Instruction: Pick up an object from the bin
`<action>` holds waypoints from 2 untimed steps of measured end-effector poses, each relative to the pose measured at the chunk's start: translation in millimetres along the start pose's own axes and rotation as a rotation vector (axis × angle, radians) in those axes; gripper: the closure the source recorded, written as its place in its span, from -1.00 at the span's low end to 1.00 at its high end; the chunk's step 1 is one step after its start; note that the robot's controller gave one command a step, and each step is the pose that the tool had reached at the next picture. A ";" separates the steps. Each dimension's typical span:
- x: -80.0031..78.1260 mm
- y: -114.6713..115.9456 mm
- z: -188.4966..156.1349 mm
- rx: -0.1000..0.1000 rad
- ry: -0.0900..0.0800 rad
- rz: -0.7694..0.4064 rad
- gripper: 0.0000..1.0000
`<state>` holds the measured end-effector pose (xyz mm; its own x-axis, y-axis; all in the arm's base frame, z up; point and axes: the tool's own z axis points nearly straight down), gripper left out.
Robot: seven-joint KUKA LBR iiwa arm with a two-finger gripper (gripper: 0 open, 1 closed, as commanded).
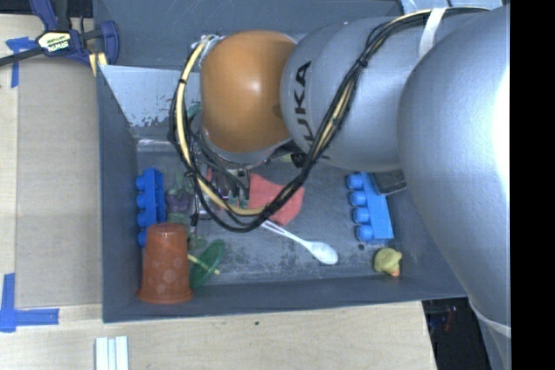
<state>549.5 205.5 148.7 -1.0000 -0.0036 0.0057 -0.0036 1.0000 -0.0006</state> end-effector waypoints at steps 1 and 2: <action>-2.2 -1.1 -5.1 -0.002 -0.008 0.004 -1.00; -7.7 -26.3 -62.4 -0.001 -0.003 0.056 -1.00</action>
Offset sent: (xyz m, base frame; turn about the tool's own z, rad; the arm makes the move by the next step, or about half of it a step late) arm 0.0141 -0.0459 0.1092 0.0970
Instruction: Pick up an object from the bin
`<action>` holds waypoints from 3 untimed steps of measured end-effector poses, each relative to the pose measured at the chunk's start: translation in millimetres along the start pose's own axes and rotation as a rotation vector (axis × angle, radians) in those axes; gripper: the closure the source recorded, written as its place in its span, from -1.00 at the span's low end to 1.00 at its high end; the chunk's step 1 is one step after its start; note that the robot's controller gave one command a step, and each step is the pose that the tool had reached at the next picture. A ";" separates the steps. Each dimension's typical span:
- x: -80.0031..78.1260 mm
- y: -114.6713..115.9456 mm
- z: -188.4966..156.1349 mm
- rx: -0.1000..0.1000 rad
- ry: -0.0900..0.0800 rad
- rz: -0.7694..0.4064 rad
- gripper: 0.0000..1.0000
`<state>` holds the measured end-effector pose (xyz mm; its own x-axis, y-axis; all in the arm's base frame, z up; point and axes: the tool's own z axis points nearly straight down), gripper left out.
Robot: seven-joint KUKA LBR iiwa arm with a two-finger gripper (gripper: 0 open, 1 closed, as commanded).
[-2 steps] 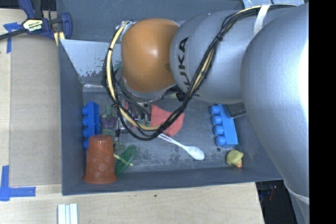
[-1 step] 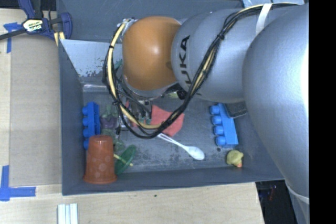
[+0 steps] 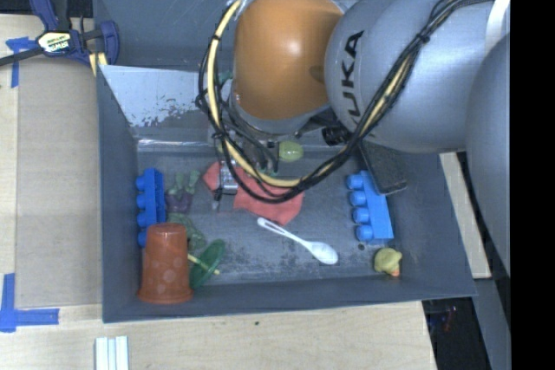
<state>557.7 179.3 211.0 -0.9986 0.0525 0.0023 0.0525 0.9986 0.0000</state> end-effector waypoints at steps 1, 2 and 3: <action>-0.8 -15.7 -7.2 -0.004 -0.013 -0.006 -1.00; -2.8 -40.5 5.2 -0.002 0.003 0.007 -1.00; -1.5 -65.0 -1.4 0.002 -0.003 0.002 -1.00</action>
Offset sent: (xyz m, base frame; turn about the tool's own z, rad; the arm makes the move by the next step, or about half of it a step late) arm 0.0107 -0.0823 0.0010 0.0543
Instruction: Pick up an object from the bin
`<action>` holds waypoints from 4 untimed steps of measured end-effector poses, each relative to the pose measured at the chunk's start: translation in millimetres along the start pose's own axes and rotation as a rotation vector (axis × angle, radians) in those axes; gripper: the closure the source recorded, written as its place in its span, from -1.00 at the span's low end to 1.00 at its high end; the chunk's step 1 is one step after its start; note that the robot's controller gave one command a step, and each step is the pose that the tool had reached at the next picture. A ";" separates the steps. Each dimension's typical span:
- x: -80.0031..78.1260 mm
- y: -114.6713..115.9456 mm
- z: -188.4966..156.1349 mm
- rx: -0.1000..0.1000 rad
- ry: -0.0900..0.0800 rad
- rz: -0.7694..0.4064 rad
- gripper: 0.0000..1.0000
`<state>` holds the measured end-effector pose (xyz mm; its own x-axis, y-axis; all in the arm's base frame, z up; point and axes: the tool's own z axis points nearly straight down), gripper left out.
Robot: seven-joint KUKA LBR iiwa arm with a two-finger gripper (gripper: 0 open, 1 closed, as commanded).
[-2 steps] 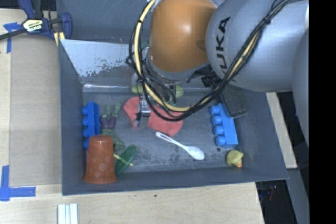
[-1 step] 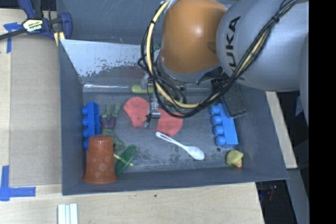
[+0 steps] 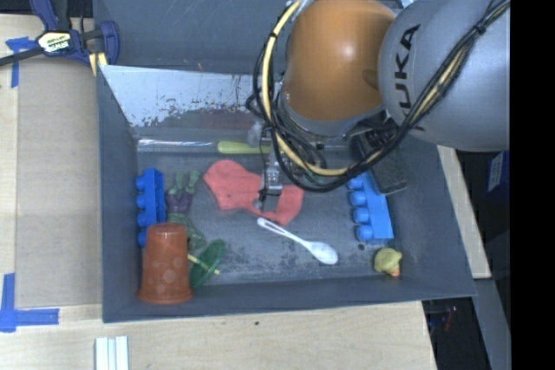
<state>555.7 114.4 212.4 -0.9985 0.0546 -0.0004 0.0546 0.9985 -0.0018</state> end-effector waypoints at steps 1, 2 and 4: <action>-11.0 7.7 0.4 -0.003 -0.004 -0.202 -1.00; -19.4 -19.7 54.5 -0.004 -0.010 -0.053 -1.00; -26.6 -54.1 106.0 -0.005 -0.014 0.118 -1.00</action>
Offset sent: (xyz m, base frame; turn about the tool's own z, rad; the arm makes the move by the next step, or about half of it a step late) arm 0.0213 -0.0480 -0.1087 0.0577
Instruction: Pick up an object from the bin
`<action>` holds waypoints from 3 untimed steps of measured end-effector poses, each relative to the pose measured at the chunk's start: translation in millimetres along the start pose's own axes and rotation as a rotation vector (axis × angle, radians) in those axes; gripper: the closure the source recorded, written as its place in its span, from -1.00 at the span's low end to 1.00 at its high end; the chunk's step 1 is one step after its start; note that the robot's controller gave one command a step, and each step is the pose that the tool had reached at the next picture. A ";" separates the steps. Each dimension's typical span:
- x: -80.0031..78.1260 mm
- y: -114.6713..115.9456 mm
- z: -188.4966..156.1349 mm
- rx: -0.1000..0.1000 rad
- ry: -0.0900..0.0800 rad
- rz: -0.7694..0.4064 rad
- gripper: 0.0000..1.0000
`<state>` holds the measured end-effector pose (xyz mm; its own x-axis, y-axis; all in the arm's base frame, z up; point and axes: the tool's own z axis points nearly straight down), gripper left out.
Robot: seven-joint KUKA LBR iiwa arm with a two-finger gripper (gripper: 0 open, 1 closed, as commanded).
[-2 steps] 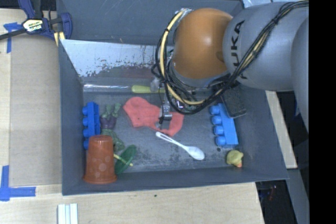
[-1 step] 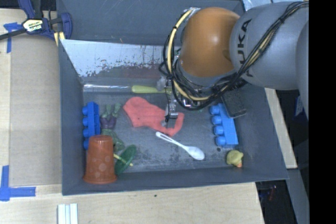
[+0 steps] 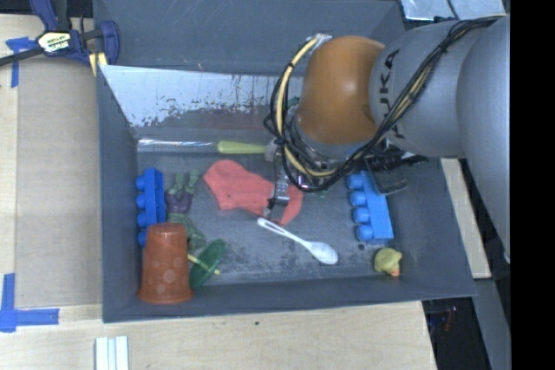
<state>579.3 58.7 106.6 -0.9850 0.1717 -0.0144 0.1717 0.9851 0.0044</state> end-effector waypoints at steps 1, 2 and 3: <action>26.5 2.3 26.6 -0.003 -0.008 0.044 1.00; 26.4 2.3 26.6 -0.003 -0.008 0.045 1.00; 1.7 16.3 -37.3 -0.002 -0.006 0.028 1.00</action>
Offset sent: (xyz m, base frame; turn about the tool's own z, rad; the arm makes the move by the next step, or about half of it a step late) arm 0.0000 0.0000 0.0000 0.0000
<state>579.9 75.0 144.0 -0.9798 0.1988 -0.0202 0.1987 0.9800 0.0066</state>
